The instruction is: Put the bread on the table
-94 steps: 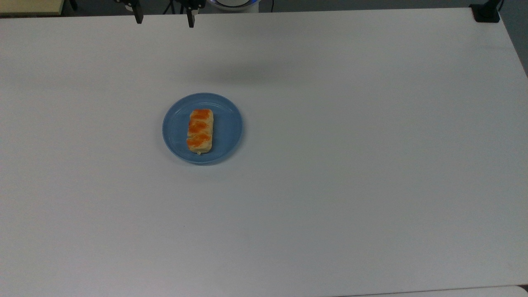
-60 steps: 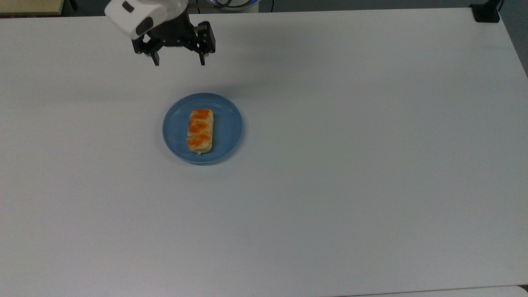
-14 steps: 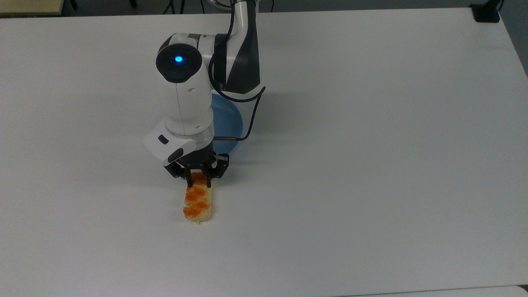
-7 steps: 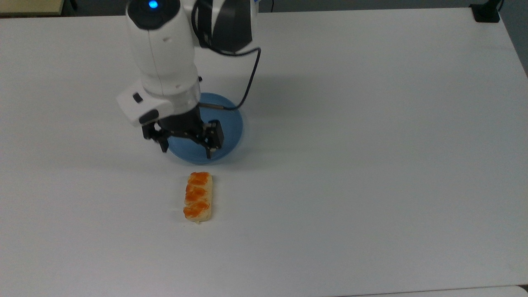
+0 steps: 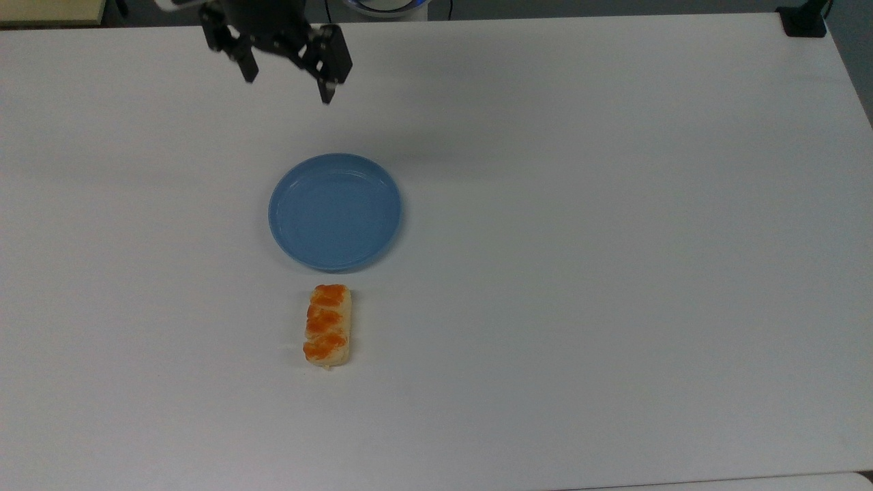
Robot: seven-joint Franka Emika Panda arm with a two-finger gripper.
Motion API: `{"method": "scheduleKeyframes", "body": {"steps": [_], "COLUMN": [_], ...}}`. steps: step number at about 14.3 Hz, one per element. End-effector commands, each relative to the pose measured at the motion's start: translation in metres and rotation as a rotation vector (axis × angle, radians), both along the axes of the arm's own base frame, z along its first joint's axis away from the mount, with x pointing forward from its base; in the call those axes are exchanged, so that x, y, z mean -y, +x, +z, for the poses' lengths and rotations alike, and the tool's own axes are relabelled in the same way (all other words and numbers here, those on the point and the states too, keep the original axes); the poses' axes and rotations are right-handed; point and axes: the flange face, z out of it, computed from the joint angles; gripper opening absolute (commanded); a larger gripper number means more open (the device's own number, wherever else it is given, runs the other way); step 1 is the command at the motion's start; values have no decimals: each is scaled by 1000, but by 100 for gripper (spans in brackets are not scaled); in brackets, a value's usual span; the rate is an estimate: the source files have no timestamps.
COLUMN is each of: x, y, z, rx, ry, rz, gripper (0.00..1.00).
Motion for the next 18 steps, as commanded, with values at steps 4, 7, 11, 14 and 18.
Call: {"method": "scheduleKeyframes", "body": {"steps": [4, 7, 11, 14, 18], "x": [-8, 2, 1, 0, 0], "y": [-61, -51, -51, -51, -51], "z": [40, 44, 45, 46, 47], "rx": [-19, 61, 63, 67, 67], "ry": [6, -40, -42, -38, -38], "rz": [134, 309, 321, 320, 314], "gripper": [100, 100, 100, 100, 100]}}
